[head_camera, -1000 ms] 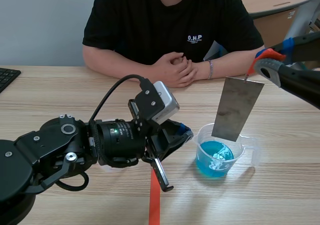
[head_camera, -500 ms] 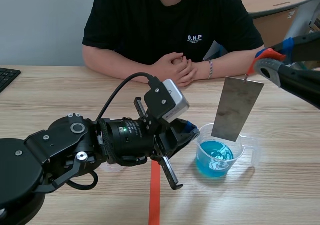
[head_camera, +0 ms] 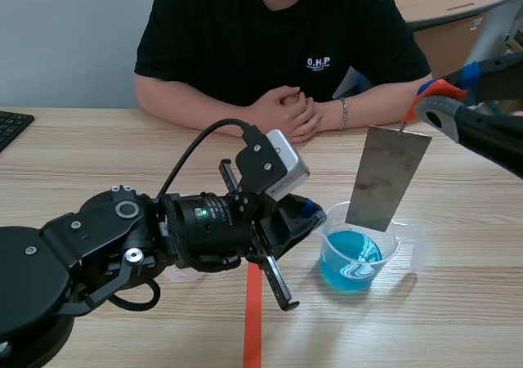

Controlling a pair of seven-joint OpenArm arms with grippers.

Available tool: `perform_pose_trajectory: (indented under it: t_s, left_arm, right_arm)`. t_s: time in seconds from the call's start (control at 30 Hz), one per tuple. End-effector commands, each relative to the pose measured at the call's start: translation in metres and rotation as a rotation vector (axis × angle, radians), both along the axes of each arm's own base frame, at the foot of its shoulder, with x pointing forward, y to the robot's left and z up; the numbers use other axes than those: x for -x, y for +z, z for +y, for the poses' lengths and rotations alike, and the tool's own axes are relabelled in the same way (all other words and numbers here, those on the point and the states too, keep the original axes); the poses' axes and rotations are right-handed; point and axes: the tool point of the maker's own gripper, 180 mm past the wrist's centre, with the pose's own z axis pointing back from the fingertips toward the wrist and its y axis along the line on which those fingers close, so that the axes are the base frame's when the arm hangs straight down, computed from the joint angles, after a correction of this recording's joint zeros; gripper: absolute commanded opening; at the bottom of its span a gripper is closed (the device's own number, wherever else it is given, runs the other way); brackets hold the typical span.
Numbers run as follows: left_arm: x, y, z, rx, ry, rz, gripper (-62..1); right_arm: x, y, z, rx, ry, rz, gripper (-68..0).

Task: Do the redox reaction experiment.
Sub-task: 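Point at the plate with the left hand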

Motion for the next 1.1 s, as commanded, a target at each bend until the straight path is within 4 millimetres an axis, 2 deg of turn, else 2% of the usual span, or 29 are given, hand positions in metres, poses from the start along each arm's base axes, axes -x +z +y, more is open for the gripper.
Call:
perform_pose_trajectory:
  t_s: [0.0,0.33,0.5,0.7,0.9,1.07]
  left_arm:
    - [-0.005,0.012,-0.004,0.030,-0.001,-0.022,-56.9]
    - [-0.006,0.012,-0.004,0.033,0.004,-0.026,-56.9]
    - [-0.014,0.013,0.001,0.030,0.054,-0.044,-56.9]
    - [-0.014,0.009,0.008,0.020,0.072,-0.045,-56.9]
    - [-0.008,0.010,0.030,0.028,0.097,-0.053,-56.9]
    - [0.000,0.013,0.064,0.008,0.120,-0.043,-56.9]
  right_arm:
    - [-0.001,0.007,0.002,-0.021,0.009,-0.018,-66.0]
    - [-0.001,0.007,0.002,-0.026,0.003,-0.019,-66.0]
    - [-0.001,0.007,0.002,-0.026,0.003,-0.019,-66.0]
    - [-0.001,0.007,0.002,-0.026,0.003,-0.019,-66.0]
    - [-0.001,0.007,0.002,-0.026,0.003,-0.019,-66.0]
    - [-0.001,0.007,0.001,-0.022,0.002,-0.022,-66.0]
